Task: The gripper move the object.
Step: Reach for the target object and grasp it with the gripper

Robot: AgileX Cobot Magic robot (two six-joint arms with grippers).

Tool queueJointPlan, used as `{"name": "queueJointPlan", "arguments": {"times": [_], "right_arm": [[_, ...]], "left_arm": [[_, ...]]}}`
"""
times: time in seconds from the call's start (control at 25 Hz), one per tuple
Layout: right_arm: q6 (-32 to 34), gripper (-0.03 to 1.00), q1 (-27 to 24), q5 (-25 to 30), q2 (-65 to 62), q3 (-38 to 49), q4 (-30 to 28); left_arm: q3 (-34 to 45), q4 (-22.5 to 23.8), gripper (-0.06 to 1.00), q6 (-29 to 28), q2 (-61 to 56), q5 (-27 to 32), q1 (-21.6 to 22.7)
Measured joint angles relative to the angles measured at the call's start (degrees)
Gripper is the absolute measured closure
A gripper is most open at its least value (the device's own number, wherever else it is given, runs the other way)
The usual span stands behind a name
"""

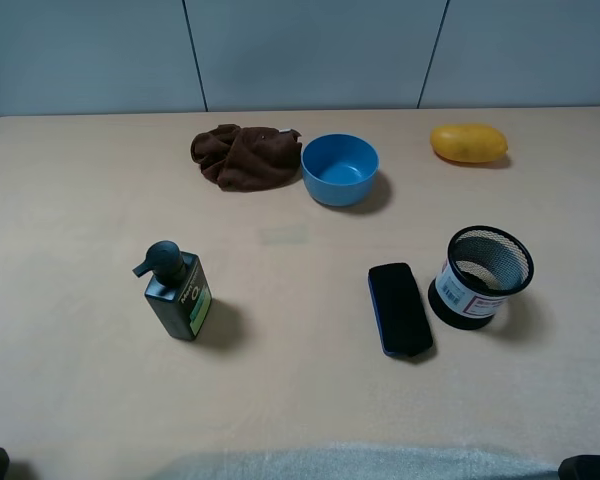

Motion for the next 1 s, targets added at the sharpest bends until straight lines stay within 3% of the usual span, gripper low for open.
{"name": "queueJointPlan", "arguments": {"times": [0.32,1.0], "right_arm": [[-0.05,0.27,0.00,0.01,1.74,-0.53,0.00],[-0.05,0.27,0.00,-0.91,31.67,-10.90,0.00]], "left_arm": [[0.00,0.00,-0.05,0.00,0.00,0.00,0.00],[0.00,0.00,-0.05,0.00,0.00,0.00,0.00]]}}
